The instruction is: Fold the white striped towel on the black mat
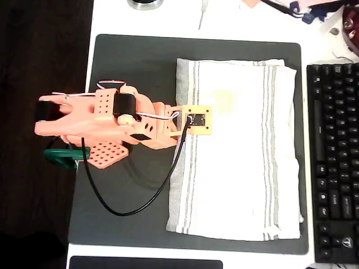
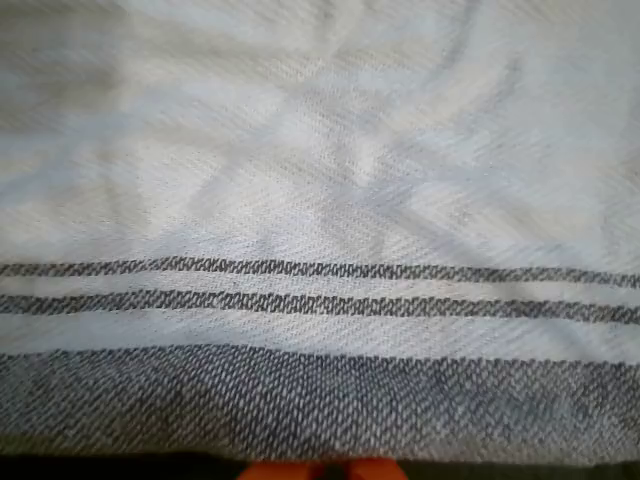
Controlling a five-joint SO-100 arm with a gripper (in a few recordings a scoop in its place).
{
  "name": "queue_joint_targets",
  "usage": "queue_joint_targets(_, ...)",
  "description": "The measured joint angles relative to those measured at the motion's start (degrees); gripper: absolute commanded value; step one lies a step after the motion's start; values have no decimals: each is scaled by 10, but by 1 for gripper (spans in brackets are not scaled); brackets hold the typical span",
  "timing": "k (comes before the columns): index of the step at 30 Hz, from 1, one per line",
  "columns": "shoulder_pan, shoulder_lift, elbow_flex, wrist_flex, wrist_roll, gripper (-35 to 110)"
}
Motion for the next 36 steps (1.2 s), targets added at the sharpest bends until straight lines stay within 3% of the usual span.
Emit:
queue_joint_targets(28, -2, -4, -34, 23, -14, 0)
queue_joint_targets(36, -23, -100, -120, 11, -12, 0)
